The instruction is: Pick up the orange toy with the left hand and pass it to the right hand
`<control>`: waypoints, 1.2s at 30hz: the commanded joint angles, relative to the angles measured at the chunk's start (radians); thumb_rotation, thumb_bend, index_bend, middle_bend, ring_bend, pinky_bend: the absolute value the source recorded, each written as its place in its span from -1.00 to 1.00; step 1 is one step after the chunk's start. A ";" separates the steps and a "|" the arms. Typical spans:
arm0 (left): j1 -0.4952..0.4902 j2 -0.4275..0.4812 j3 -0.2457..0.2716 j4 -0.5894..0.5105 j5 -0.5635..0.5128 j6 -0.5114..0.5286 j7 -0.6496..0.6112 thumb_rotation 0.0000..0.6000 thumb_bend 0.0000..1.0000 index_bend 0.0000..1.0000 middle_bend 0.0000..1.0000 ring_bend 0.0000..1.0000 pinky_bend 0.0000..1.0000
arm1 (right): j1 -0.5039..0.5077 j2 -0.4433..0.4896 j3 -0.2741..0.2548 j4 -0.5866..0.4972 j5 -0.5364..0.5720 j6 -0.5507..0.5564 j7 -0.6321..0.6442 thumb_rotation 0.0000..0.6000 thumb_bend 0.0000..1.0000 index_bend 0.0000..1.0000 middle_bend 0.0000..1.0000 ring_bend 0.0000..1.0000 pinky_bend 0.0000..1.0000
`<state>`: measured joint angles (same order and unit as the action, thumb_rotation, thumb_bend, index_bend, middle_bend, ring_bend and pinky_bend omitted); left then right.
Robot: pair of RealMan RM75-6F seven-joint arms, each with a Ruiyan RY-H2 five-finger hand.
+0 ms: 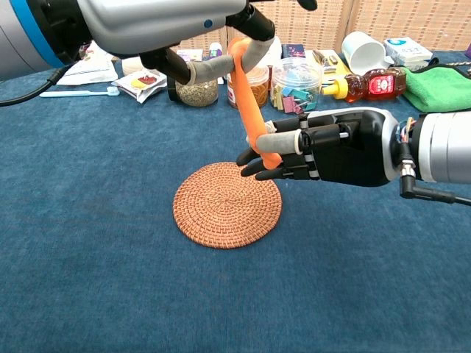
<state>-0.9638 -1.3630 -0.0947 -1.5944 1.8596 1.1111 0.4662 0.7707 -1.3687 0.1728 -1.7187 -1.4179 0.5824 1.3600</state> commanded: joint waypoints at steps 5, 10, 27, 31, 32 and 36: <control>0.008 0.013 -0.006 -0.008 0.000 0.014 -0.011 1.00 0.01 0.34 -0.71 -0.82 -0.94 | -0.001 0.003 -0.005 0.004 0.000 -0.001 0.002 1.00 0.62 0.50 -0.14 -0.40 -0.89; 0.014 0.024 -0.003 -0.012 0.005 0.021 -0.017 1.00 0.01 0.35 -0.71 -0.82 -0.94 | -0.002 0.006 -0.005 0.005 0.001 0.000 0.005 1.00 0.63 0.51 -0.12 -0.39 -0.89; 0.034 0.068 -0.023 -0.044 0.011 0.060 -0.035 1.00 0.01 0.35 -0.71 -0.82 -0.94 | -0.014 0.013 -0.016 0.006 0.006 0.006 0.002 1.00 0.64 0.52 -0.11 -0.36 -0.89; 0.040 0.079 -0.032 -0.047 0.006 0.068 -0.038 1.00 0.01 0.35 -0.71 -0.82 -0.94 | -0.017 0.016 -0.018 0.007 0.005 0.006 0.003 1.00 0.65 0.53 -0.11 -0.35 -0.89; 0.041 0.081 -0.034 -0.048 0.005 0.069 -0.039 1.00 0.01 0.35 -0.71 -0.82 -0.94 | -0.017 0.016 -0.018 0.007 0.004 0.006 0.003 1.00 0.65 0.53 -0.11 -0.35 -0.89; 0.049 0.092 -0.046 -0.051 -0.007 0.082 -0.043 1.00 0.01 0.35 -0.71 -0.82 -0.94 | -0.021 0.020 -0.023 0.008 0.002 0.007 0.003 1.00 0.64 0.53 -0.11 -0.35 -0.89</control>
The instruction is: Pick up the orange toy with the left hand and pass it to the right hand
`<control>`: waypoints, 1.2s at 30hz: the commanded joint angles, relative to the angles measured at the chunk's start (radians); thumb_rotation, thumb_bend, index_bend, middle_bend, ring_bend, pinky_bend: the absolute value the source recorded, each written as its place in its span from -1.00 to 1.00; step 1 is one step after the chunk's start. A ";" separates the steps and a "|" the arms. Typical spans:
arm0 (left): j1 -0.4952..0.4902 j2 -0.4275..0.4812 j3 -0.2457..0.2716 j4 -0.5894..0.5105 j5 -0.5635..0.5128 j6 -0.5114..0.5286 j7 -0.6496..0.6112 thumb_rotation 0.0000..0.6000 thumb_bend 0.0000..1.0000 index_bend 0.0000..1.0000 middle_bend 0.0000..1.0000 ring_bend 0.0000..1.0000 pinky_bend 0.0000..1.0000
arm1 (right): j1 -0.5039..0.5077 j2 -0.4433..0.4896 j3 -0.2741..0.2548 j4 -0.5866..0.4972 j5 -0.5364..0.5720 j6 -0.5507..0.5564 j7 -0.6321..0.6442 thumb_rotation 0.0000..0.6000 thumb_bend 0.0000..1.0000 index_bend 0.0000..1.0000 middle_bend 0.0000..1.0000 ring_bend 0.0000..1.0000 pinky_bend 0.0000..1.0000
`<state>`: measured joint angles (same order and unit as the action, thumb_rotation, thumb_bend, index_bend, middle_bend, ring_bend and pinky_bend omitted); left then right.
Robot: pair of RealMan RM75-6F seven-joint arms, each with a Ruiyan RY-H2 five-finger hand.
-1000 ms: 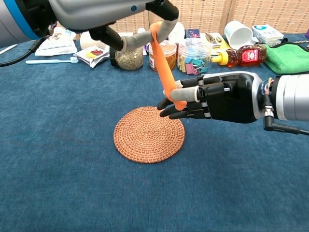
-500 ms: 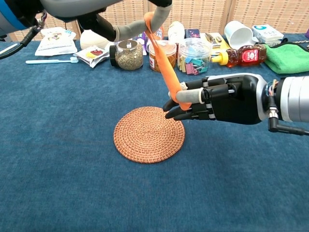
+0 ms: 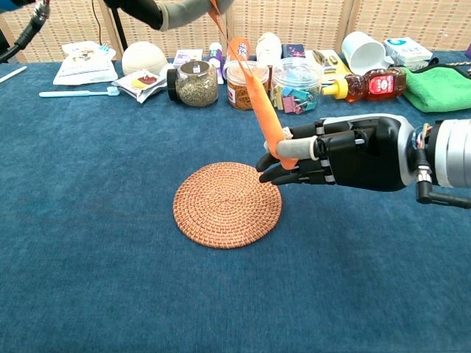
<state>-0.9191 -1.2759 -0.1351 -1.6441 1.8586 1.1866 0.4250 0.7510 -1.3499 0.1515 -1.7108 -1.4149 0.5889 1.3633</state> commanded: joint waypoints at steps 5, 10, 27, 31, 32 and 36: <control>0.017 0.018 -0.026 -0.004 -0.028 0.026 -0.010 1.00 0.01 0.35 -0.71 -0.82 -0.94 | -0.006 0.006 -0.007 0.003 -0.005 0.003 0.004 1.00 0.65 0.53 -0.11 -0.35 -0.89; 0.028 0.046 -0.046 -0.003 -0.052 0.041 -0.022 1.00 0.01 0.35 -0.71 -0.82 -0.94 | -0.012 0.013 -0.010 0.005 -0.013 0.009 0.014 1.00 0.65 0.53 -0.11 -0.35 -0.89; 0.081 0.101 -0.064 0.057 -0.130 0.066 -0.069 1.00 0.01 0.35 -0.71 -0.82 -0.94 | -0.024 0.027 -0.035 0.015 -0.037 0.026 0.046 1.00 0.65 0.53 -0.11 -0.35 -0.89; 0.087 0.108 -0.063 0.079 -0.132 0.067 -0.071 1.00 0.01 0.35 -0.71 -0.82 -0.94 | -0.025 0.028 -0.036 0.019 -0.038 0.031 0.053 1.00 0.65 0.53 -0.11 -0.35 -0.89; 0.091 0.110 -0.060 0.087 -0.138 0.066 -0.076 1.00 0.01 0.35 -0.71 -0.82 -0.94 | -0.026 0.028 -0.037 0.021 -0.039 0.033 0.054 1.00 0.65 0.53 -0.11 -0.35 -0.89; 0.098 0.110 -0.055 0.110 -0.142 0.066 -0.088 1.00 0.01 0.35 -0.71 -0.82 -0.94 | -0.027 0.029 -0.042 0.024 -0.044 0.037 0.062 1.00 0.65 0.53 -0.11 -0.35 -0.89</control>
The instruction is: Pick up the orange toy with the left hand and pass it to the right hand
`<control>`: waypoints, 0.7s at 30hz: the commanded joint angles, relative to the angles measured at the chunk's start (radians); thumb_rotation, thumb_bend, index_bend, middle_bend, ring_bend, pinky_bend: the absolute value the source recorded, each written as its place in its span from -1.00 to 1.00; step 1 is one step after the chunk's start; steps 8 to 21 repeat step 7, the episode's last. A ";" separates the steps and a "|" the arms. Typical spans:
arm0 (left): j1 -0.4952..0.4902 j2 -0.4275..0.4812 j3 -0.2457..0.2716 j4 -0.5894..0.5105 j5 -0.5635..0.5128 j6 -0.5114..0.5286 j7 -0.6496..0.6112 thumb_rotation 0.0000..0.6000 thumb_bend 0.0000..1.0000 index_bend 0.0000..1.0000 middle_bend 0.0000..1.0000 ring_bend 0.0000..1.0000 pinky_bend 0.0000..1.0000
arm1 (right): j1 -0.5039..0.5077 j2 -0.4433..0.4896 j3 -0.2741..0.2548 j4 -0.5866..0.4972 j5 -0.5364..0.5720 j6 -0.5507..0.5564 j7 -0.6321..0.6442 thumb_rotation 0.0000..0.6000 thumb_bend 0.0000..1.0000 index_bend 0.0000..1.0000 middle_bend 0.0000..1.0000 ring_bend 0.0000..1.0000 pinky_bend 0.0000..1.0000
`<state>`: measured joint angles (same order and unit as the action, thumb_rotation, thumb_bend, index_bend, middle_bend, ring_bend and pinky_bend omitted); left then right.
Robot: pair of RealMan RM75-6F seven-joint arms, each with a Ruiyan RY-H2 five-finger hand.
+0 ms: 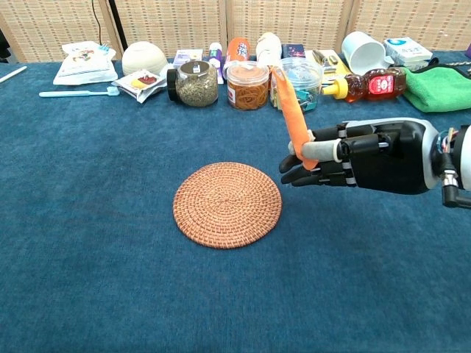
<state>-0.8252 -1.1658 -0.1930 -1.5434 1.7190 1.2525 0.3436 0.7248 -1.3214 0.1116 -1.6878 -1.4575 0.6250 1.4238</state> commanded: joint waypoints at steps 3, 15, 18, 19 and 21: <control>0.005 -0.003 0.005 0.015 0.000 0.003 -0.014 1.00 0.01 0.35 -0.71 -0.82 -0.94 | -0.001 0.003 -0.005 0.004 -0.002 0.004 0.006 1.00 0.65 0.53 -0.11 -0.35 -0.89; 0.002 -0.009 0.007 0.014 0.008 0.003 -0.013 1.00 0.01 0.35 -0.71 -0.82 -0.94 | -0.002 0.006 -0.006 0.005 -0.003 0.007 0.012 1.00 0.65 0.53 -0.11 -0.35 -0.89; 0.002 -0.009 0.007 0.014 0.008 0.003 -0.013 1.00 0.01 0.35 -0.71 -0.82 -0.94 | -0.002 0.006 -0.006 0.005 -0.003 0.007 0.012 1.00 0.65 0.53 -0.11 -0.35 -0.89; 0.002 -0.009 0.007 0.014 0.008 0.003 -0.013 1.00 0.01 0.35 -0.71 -0.82 -0.94 | -0.002 0.006 -0.006 0.005 -0.003 0.007 0.012 1.00 0.65 0.53 -0.11 -0.35 -0.89; 0.002 -0.009 0.007 0.014 0.008 0.003 -0.013 1.00 0.01 0.35 -0.71 -0.82 -0.94 | -0.002 0.006 -0.006 0.005 -0.003 0.007 0.012 1.00 0.65 0.53 -0.11 -0.35 -0.89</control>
